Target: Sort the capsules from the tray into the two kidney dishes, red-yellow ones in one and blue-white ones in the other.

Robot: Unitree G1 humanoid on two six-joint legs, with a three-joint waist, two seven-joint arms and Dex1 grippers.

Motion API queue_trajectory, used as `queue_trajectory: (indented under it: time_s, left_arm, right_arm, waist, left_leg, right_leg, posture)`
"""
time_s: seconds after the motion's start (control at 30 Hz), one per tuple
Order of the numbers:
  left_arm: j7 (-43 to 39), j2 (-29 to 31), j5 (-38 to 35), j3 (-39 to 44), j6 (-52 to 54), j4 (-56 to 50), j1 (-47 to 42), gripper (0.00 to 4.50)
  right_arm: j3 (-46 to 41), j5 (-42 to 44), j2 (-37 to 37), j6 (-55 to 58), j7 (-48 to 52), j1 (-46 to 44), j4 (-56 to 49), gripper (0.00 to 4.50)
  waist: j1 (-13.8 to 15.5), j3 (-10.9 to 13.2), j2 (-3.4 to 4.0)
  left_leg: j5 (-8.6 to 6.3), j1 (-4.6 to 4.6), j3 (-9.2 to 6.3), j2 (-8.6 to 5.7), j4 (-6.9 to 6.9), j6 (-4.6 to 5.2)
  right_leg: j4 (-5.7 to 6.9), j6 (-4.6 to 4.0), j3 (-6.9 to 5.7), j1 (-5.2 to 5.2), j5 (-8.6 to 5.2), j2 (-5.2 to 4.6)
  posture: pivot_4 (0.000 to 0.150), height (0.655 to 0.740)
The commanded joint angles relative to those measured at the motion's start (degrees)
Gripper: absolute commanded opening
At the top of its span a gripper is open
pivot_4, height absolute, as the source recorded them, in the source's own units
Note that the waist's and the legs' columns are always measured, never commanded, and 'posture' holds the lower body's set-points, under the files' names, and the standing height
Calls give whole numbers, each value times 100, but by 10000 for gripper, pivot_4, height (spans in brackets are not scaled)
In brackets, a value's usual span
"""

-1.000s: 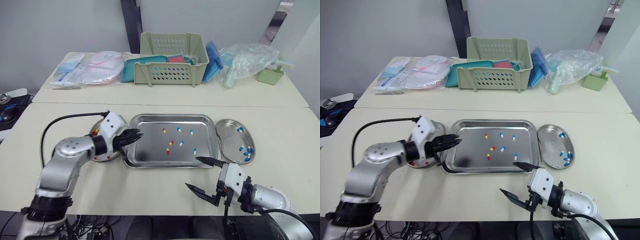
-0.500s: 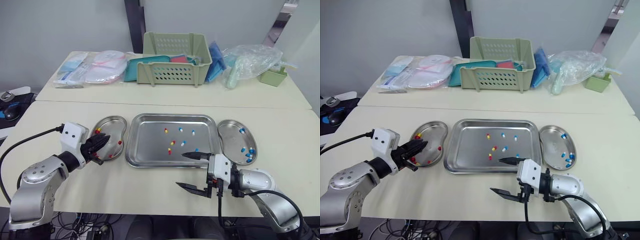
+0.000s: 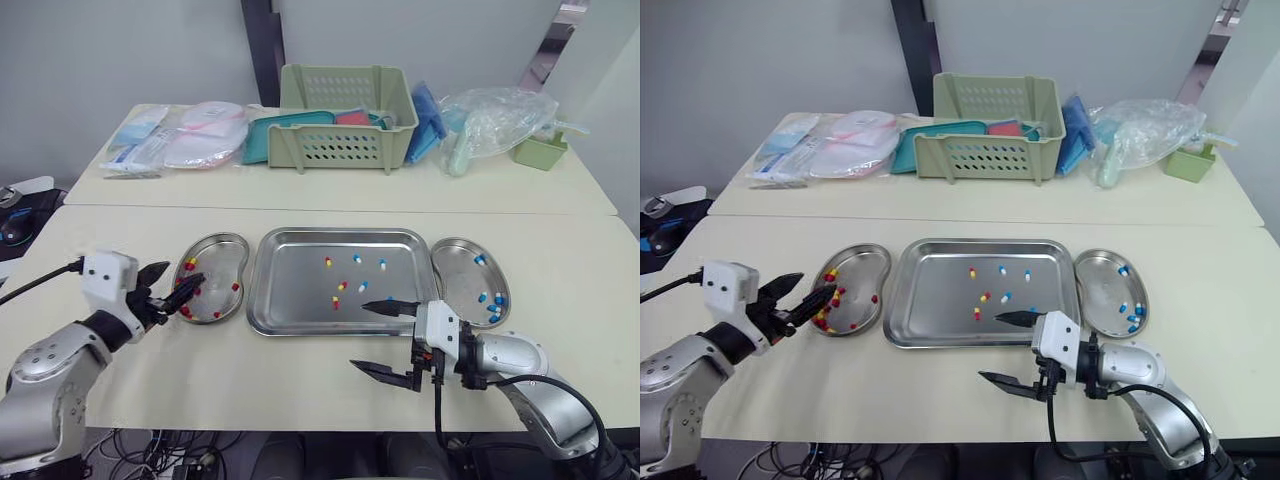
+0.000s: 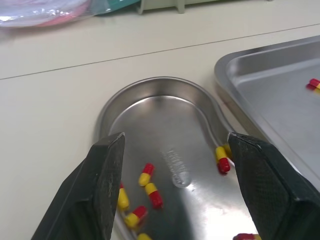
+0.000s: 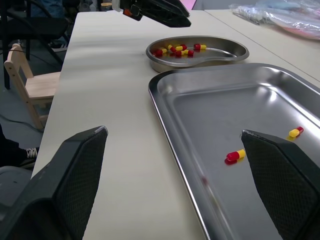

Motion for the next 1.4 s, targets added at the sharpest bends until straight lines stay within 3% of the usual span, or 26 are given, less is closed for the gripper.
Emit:
queue_trajectory:
  time_s: [0.03,0.37,0.53,0.6,0.87,1.4]
  left_arm:
    - [-179,144,-182,402,-265,-83,196,33890]
    - [-716,597,72,1485,-1088,1016,1492,33890]
    - [-1452,743,121,1615,-1748,2115,2133,44816]
    - [-1502,747,162,1597,-1966,2375,2187,44816]
    - [-1597,736,185,1510,-2348,2670,2241,44816]
    - [-1843,710,139,1356,-2329,2247,2520,44816]
  right_arm:
    - [-111,56,-39,-16,-47,-14,-314,45000]
    - [-1873,657,-997,283,63,1033,-828,45000]
    - [-3518,687,-1686,-179,857,2090,10,45000]
    - [-3972,699,-1903,-321,1144,2232,516,45000]
    - [-4466,612,-2435,-604,1818,2120,1794,45000]
    - [-4789,376,-2418,-1047,2002,2427,1758,45000]
  waist:
    - [4,0,0]
    - [13,0,0]
    - [25,2,-9]
    - [22,3,-11]
    - [12,2,-11]
    - [12,4,-7]
  left_leg:
    - [0,0,1,0,0,0]
    - [-1,2,4,0,-3,1]
    - [-2,-1,13,-2,-6,3]
    - [-2,4,16,-2,-5,3]
    - [-2,9,24,5,-7,2]
    - [-2,8,24,6,-7,2]
  right_leg:
    - [0,0,1,0,0,0]
    - [-4,0,1,3,0,-1]
    - [-13,0,5,5,0,-3]
    - [-9,0,7,8,0,-3]
    - [-6,-4,7,12,3,-1]
    - [-6,-4,8,11,2,-1]
  posture:
    - [1500,7400]
    - [1500,7400]
    - [1500,7400]
    - [1500,7400]
    - [1500,7400]
    - [1500,7400]
